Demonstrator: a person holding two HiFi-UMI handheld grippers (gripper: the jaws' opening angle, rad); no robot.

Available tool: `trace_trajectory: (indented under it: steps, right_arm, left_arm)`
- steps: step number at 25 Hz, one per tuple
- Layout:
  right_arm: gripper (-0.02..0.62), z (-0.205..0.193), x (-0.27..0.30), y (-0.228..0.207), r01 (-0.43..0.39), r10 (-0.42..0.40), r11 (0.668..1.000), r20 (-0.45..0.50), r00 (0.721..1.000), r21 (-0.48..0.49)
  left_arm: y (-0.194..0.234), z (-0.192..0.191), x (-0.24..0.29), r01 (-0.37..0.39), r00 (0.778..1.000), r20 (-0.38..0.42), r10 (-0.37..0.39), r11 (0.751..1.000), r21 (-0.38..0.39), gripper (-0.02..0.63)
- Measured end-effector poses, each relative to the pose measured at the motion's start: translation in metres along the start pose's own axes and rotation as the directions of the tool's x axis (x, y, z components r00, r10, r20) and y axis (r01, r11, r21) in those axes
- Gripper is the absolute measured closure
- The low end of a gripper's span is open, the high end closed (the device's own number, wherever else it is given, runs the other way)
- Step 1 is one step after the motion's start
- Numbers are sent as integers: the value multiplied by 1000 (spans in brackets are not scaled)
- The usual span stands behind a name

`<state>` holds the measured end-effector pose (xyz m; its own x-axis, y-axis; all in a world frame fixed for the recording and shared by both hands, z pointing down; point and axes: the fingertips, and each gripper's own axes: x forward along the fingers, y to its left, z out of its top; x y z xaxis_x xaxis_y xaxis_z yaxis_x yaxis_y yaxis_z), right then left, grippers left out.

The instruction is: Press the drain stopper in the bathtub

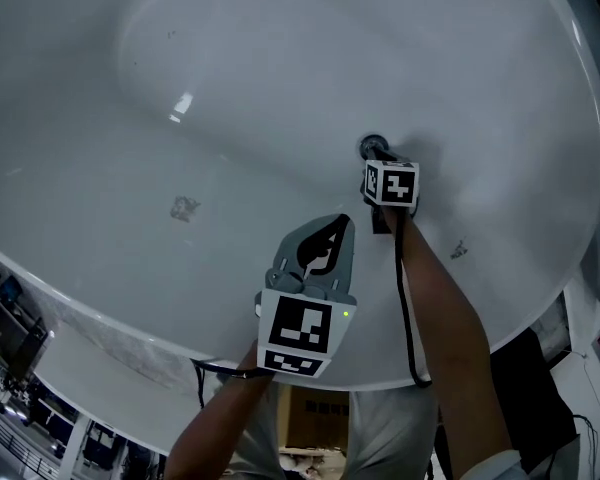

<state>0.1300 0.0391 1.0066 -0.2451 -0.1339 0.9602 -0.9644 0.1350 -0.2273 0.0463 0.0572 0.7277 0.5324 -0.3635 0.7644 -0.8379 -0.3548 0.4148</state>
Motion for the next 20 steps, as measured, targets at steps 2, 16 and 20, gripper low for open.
trace_trajectory:
  steps: [2, 16, 20]
  right_arm:
    - [592, -3, -7, 4, -10, 10, 1000, 0, 1000, 20]
    - [591, 29, -150, 52, -44, 36, 998, 166, 985, 41]
    - [592, 34, -211, 76, -64, 57, 998, 232, 971, 22]
  left_arm:
    - [-1, 2, -7, 9, 1000, -5, -9, 1000, -4, 606]
    - [-31, 56, -89, -10, 998, 68, 3, 995, 97, 606]
    - [-49, 73, -127, 7, 997, 81, -18, 992, 130, 606]
